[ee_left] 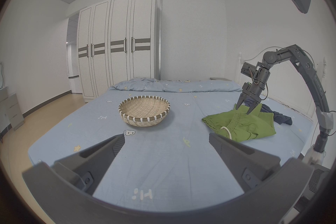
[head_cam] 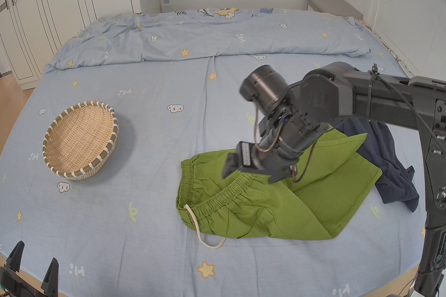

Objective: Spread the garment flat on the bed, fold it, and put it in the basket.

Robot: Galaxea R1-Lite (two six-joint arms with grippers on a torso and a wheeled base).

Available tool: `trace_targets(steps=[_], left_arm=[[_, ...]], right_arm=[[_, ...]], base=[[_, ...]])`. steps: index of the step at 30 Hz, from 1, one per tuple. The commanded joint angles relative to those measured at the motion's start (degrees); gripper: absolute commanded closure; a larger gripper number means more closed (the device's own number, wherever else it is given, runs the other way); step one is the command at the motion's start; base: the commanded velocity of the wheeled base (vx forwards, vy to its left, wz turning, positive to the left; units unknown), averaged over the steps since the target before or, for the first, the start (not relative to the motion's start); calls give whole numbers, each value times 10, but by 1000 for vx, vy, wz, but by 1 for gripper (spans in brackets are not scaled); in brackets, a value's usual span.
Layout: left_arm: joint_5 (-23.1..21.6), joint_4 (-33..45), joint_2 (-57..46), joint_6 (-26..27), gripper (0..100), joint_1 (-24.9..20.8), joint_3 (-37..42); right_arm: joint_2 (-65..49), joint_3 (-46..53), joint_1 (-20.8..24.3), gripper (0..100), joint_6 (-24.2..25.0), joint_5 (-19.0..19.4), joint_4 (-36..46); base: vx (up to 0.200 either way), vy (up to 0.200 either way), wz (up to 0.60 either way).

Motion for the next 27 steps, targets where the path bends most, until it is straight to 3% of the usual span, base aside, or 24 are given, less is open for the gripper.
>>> trace_targets(steps=[1,11,16,17,24,27], left_arm=[[0,-1,-10,0,0,0,10],[0,0,-10,0,0,0,10],[0,-1,-10,0,0,0,10],[0,0,-10,1,0,0,10],[0,0,-10,0,0,0,10],[0,-1,-10,1,0,0,10]], right_arm=[[4,0,-74,0,-4,1,-23],[41,0,-97,0,-11,12,-31],[31,0,-83,0,-1,55,-26],[8,0,-59,0,23,103,-20],[9,0,-41,0,33,109,7],[-3,0,-16,0,55,130,16]], base=[[0,0,0],[0,0,0],[0,0,0],[0,0,0],[0,0,0],[0,0,0]])
